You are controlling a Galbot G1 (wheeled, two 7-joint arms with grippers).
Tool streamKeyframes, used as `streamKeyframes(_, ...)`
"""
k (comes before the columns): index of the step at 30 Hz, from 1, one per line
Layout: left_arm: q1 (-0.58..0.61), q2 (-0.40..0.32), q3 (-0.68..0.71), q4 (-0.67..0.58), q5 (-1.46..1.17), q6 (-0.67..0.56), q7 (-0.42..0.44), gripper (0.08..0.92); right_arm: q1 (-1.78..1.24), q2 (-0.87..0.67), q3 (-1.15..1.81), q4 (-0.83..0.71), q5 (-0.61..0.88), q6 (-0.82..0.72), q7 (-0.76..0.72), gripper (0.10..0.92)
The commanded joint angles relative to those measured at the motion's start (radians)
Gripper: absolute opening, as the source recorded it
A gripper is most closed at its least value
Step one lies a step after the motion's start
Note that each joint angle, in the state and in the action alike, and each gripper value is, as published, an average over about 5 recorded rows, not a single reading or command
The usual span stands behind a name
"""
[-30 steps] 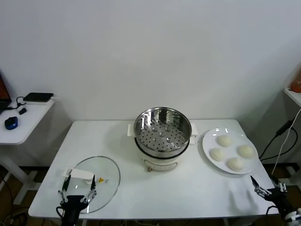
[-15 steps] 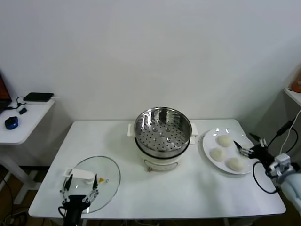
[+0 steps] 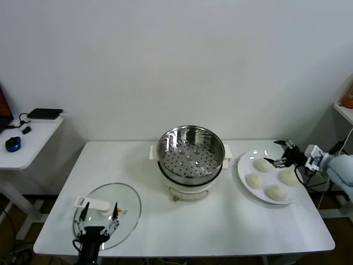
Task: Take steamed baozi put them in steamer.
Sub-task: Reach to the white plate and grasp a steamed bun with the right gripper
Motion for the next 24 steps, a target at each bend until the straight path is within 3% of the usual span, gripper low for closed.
streamKeyframes(1, -0.005, 0.000, 0.003, 0.002, 0.000, -0.001, 0.000, 0.823, 0.591, 0.136, -0.602, -0.306, -0.148, 0.079, -0.325, 0.823)
streamKeyframes(10, -0.017, 0.006, -0.005, -0.011, -0.004, 0.018, -0.003, 0.823, 0.688, 0.355, -0.748, -0.590, -0.314, 0.221, -0.378, 0.823)
streamKeyframes(24, -0.044, 0.008, -0.010, -0.016, -0.005, 0.045, -0.002, 0.823, 0.550, 0.446, -0.614, -0.686, -0.492, 0.231, -0.342, 0.823)
